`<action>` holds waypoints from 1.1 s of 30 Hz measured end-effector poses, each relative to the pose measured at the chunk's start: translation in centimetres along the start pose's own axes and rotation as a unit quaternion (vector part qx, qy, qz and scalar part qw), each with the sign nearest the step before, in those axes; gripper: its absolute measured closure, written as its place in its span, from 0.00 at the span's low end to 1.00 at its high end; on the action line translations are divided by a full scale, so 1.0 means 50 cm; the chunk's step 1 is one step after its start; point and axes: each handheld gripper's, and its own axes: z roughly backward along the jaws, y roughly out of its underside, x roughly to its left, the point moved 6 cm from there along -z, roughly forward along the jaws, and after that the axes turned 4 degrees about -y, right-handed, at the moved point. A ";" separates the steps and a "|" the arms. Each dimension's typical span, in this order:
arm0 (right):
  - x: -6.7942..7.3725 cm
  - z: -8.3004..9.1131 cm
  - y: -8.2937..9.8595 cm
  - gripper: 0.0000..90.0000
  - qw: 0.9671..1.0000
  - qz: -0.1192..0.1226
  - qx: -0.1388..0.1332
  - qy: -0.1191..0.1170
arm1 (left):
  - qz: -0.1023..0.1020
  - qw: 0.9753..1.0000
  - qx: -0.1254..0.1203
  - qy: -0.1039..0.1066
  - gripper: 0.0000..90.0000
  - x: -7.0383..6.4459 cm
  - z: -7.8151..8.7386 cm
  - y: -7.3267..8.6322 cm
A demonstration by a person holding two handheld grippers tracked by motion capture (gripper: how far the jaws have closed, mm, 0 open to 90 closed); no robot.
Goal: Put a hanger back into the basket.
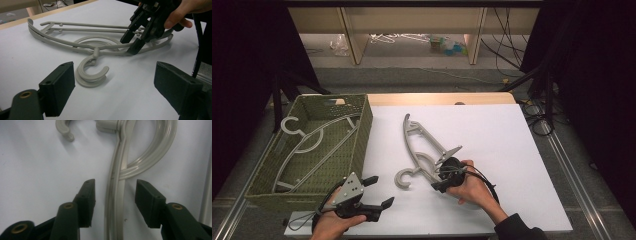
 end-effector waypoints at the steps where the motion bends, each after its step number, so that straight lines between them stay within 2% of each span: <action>1: -0.003 -0.004 -0.002 0.63 1.000 -0.001 0.001 -0.002 | 0.000 1.000 -0.002 0.002 0.19 0.000 0.000 0.000; 4: -0.003 -0.011 -0.003 0.67 1.000 -0.005 0.012 -0.010 | 0.001 1.000 -0.002 0.002 0.19 -0.001 0.000 0.000; 6: -0.004 -0.016 -0.004 0.72 1.000 -0.009 0.021 -0.003 | 0.000 1.000 -0.002 -0.001 0.19 0.000 0.001 -0.002; 7: -0.005 -0.015 -0.006 0.77 1.000 -0.011 0.021 -0.003 | -0.001 1.000 -0.001 0.000 0.19 0.000 0.002 -0.002; 8: -0.004 -0.014 -0.007 0.81 1.000 -0.014 0.020 -0.012 | -0.002 1.000 0.000 -0.002 0.19 0.000 0.002 -0.001; 10: -0.003 -0.015 -0.007 0.84 0.999 -0.016 0.020 -0.022 | -0.002 1.000 -0.003 0.000 0.19 0.000 0.003 -0.002; 14: 0.001 -0.005 -0.009 0.89 0.999 -0.014 0.020 -0.021 | -0.003 1.000 -0.003 0.000 0.19 0.003 0.003 -0.002; 16: 0.004 0.006 -0.012 0.89 1.000 -0.011 0.020 -0.015 | 0.003 1.000 -0.006 0.000 0.19 0.003 0.003 -0.003; 22: 0.007 0.049 -0.008 0.90 1.000 0.007 0.018 -0.003 | 0.003 1.000 -0.007 -0.006 0.19 0.008 0.007 -0.005; 30: -0.003 0.110 -0.005 0.91 0.999 0.041 -0.009 0.015 | 0.001 1.000 -0.015 -0.011 0.19 0.013 0.007 -0.006; 33: -0.001 0.130 -0.003 0.91 0.999 0.051 -0.017 0.010 | -0.005 1.000 -0.011 -0.013 0.19 0.013 0.008 -0.006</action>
